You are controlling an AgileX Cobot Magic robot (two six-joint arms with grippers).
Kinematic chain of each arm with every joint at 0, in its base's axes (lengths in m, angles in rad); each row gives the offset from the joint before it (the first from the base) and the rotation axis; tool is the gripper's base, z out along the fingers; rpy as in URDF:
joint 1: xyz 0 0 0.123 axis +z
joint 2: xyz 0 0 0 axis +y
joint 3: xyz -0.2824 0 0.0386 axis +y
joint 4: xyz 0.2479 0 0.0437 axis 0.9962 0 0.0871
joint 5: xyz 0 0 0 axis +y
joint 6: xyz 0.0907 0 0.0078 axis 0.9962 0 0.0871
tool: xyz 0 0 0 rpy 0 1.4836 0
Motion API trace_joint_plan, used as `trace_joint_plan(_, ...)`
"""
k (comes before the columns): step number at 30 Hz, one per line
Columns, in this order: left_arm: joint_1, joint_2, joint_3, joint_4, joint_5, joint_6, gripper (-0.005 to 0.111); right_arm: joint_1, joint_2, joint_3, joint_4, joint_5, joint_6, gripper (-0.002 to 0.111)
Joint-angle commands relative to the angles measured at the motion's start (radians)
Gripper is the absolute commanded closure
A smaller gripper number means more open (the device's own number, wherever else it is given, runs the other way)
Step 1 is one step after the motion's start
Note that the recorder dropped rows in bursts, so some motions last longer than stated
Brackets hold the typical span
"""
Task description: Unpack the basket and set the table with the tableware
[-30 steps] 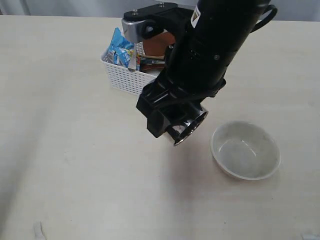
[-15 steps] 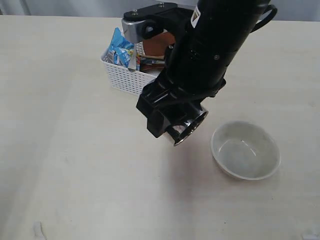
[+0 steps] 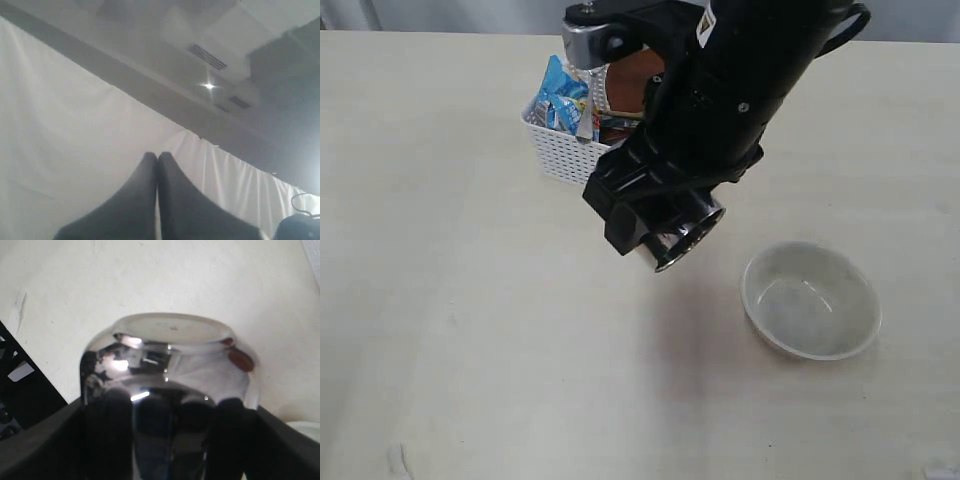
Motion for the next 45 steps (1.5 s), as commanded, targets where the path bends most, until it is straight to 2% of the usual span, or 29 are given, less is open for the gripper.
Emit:
trace_joint_plan(1,-0.007,0.000,0.001,0.015,-0.007,-0.104,0.107,-0.002,-0.010,0.000,-0.010,0.014,0.003,0.109)
trace_joint_plan(2,-0.007,0.000,0.001,0.018,-0.007,-0.125,0.107,-0.002,-0.010,0.000,-0.010,0.017,0.003,0.109)
trace_joint_plan(4,-0.007,0.000,0.001,0.017,0.081,-0.243,0.107,-0.002,-0.010,0.000,-0.010,0.011,0.001,0.109)
trace_joint_plan(6,-0.007,0.000,0.001,0.081,0.271,-0.374,0.107,-0.002,-0.010,0.000,-0.010,0.000,0.001,0.109)
trace_joint_plan(9,-0.007,0.004,-0.027,0.245,0.440,-0.522,0.107,-0.002,-0.010,0.000,-0.010,0.000,0.001,0.109)
trace_joint_plan(11,-0.007,0.058,-0.051,0.398,0.430,-0.635,0.107,-0.002,-0.006,0.000,-0.010,0.005,-0.011,0.109)
trace_joint_plan(12,-0.007,0.138,-0.090,0.562,0.388,-0.709,0.107,0.002,0.004,0.000,-0.006,0.021,-0.048,0.109)
trace_joint_plan(15,-0.007,0.405,-0.181,0.818,0.240,-0.789,0.107,0.026,0.044,0.000,-0.001,0.068,-0.118,0.109)
trace_joint_plan(18,-0.007,0.732,-0.290,1.005,-0.155,-0.713,0.107,0.081,0.097,0.000,0.001,0.068,-0.278,0.109)
trace_joint_plan(20,-0.007,0.936,-0.345,1.110,-0.300,-0.656,0.107,0.097,0.115,-0.006,-0.001,0.068,-0.335,0.109)
trace_joint_plan(21,-0.007,1.027,-0.355,1.131,-0.344,-0.610,0.107,0.097,0.116,-0.006,0.006,0.068,-0.357,0.109)
trace_joint_plan(25,-0.007,1.212,-0.355,1.131,-0.439,-0.457,0.107,0.097,0.116,-0.006,0.018,0.063,-0.398,0.109)
trace_joint_plan(29,-0.011,1.371,-0.355,1.086,-0.447,-0.321,0.107,0.097,0.116,-0.006,0.018,0.031,-0.398,0.109)
trace_joint_plan(35,-0.011,1.455,-0.355,0.987,-0.447,-0.220,0.107,0.097,0.123,-0.006,0.079,0.026,-0.438,0.109)
trace_joint_plan(39,-0.014,1.461,-0.355,0.977,-0.447,-0.215,0.107,0.097,0.142,-0.006,0.078,0.021,-0.440,0.109)
trace_joint_plan(45,-0.103,1.461,-0.356,0.967,-0.447,-0.131,0.107,0.097,0.164,-0.006,0.082,0.006,-0.440,0.109)
